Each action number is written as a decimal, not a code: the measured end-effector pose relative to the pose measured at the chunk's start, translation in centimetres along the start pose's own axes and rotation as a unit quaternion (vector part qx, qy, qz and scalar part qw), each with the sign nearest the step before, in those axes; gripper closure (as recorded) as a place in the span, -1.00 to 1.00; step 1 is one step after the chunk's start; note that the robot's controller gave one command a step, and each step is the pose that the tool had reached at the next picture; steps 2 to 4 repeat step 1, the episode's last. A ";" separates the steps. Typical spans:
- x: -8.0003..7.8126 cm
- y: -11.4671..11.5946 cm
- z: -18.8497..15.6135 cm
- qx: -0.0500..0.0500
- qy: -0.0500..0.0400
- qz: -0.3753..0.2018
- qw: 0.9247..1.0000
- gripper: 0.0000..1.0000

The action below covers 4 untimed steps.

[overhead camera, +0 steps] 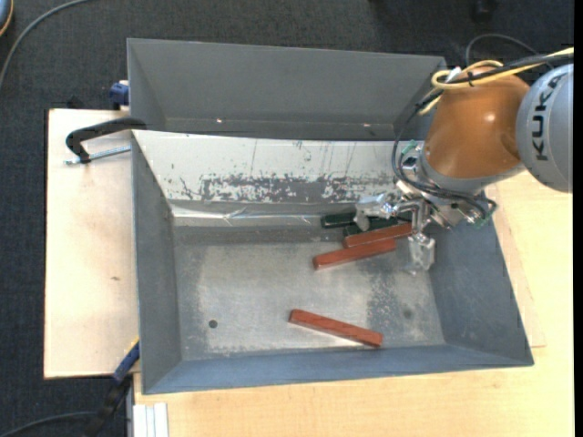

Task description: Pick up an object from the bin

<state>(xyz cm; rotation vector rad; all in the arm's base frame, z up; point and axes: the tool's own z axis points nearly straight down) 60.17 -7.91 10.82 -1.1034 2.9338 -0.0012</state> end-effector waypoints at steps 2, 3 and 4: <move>-4.7 5.5 3.8 -0.003 0.002 -0.094 0.996 -1.00; -4.7 5.5 3.8 -0.003 0.002 -0.094 0.996 -1.00; -4.7 5.5 3.8 -0.003 0.002 -0.094 0.996 -1.00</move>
Offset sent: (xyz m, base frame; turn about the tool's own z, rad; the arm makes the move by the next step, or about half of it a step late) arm -0.0009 0.0689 -0.0382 -0.1877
